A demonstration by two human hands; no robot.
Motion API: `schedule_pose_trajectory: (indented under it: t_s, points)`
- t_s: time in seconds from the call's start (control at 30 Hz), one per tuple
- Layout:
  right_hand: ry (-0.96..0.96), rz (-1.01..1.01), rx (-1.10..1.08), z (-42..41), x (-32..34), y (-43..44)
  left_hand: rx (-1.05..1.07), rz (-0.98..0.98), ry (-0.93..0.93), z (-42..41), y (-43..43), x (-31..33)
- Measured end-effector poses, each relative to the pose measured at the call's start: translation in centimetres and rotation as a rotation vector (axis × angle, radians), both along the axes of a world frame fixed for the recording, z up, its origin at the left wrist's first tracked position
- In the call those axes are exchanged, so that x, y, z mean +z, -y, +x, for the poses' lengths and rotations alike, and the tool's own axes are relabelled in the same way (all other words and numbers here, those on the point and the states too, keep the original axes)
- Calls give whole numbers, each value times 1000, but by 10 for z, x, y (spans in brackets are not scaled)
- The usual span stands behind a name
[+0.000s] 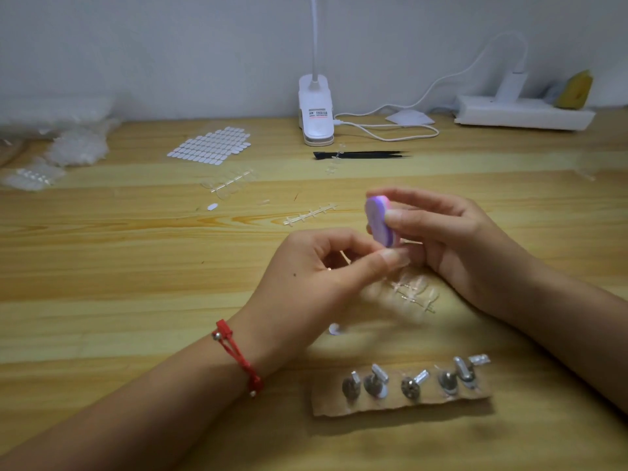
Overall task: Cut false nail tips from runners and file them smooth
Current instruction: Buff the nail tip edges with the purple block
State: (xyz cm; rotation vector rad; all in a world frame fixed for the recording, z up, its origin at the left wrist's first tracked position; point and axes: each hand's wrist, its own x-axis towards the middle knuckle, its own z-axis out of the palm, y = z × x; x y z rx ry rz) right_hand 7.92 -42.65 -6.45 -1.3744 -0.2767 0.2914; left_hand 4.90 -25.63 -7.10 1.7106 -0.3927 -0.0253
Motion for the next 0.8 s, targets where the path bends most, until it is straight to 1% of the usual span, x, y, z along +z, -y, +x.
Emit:
schedule_pose_trajectory:
  t_s: [0.07,0.1,0.13,0.2,0.27,0.37,0.47,0.53,0.6,0.67,0.73,0.8]
  points:
    - [-25,72,-34,1,0,3,79,-95,-22,2,-2,1]
    - [-28,70,-25,1,1,4,136,-142,-40,4,-4,1]
    - [-19,47,1,1,1,4,182,-173,-58,6,-5,2]
    - [25,-12,66,-2,1,2,216,-175,-63,8,-7,1]
    - [48,-8,71,-3,0,0,177,-136,-47,7,-6,1]
    - [13,75,-6,0,0,3,144,-104,-50,5,-4,2]
    - [36,7,31,-2,-1,2,203,-144,-96,7,-6,1]
    - [53,-18,41,-2,-1,0,165,-99,-86,6,-6,0]
    - [22,31,-15,0,-1,2,110,-42,-73,4,-4,2]
    - [10,17,-15,1,-1,4,110,-72,-95,5,-4,1]
    - [34,-47,46,-1,-1,2,133,-114,-107,6,-5,1]
    - [44,-56,44,-2,-1,0,111,-79,-89,5,-4,2]
